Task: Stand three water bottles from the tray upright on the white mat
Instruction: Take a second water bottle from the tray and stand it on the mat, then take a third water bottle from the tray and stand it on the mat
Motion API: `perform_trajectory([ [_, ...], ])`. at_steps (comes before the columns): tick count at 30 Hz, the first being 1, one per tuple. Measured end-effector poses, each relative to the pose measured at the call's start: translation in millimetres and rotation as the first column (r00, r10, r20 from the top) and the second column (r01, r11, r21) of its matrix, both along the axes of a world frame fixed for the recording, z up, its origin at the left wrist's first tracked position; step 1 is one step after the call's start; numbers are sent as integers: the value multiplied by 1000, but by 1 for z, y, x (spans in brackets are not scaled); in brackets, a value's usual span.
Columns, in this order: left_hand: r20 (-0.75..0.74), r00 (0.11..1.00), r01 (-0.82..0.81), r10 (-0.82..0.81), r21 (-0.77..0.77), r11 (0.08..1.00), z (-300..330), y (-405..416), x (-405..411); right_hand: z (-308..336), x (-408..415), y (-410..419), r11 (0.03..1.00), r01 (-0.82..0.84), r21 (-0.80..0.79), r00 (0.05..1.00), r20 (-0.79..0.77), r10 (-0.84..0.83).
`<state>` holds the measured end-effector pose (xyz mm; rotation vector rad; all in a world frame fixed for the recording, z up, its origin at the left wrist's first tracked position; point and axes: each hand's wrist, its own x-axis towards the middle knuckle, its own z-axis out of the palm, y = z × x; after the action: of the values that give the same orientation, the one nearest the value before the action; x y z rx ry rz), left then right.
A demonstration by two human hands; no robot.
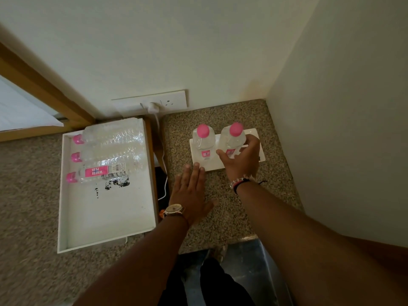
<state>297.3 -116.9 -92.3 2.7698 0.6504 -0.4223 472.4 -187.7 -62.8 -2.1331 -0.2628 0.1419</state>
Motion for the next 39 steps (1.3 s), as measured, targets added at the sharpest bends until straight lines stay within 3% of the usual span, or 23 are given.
perform_trajectory([
  [12, 26, 1000, 6, -6, 1, 1000, 5, 2, -8, -3, -7, -9, 999, -24, 47, 999, -34, 26],
  [17, 128, 991, -47, 43, 29, 998, 43, 10, -61, 8, -66, -43, 983, 9, -183, 1000, 26, -4],
  [21, 109, 984, -149, 143, 49, 988, 64, 31, -136, 27, -143, -39, 916, -189, -353, 982, -52, 182],
  [24, 53, 967, -252, 249, 56, 966, 67, 53, -193, 46, -190, -5, 867, -386, -317, 911, 17, 412],
  [27, -5, 950, -311, 311, 33, 950, 63, 72, -237, 69, -211, 51, 752, -585, -303, 767, 95, 635],
  [29, -49, 944, -326, 326, 22, 945, 55, 81, -255, 77, -219, 88, 605, -689, -400, 635, 70, 769],
  [32, -34, 948, -316, 315, 0, 949, 41, 90, -274, 76, -228, 140, 401, -687, -606, 479, 37, 877],
  [36, 40, 964, -263, 264, -26, 964, 34, 95, -284, 66, -241, 187, 290, -578, -763, 437, 10, 899],
  [39, 60, 970, -236, 237, -33, 971, 34, 97, -286, 60, -249, 200, 292, -453, -842, 465, 56, 883],
])
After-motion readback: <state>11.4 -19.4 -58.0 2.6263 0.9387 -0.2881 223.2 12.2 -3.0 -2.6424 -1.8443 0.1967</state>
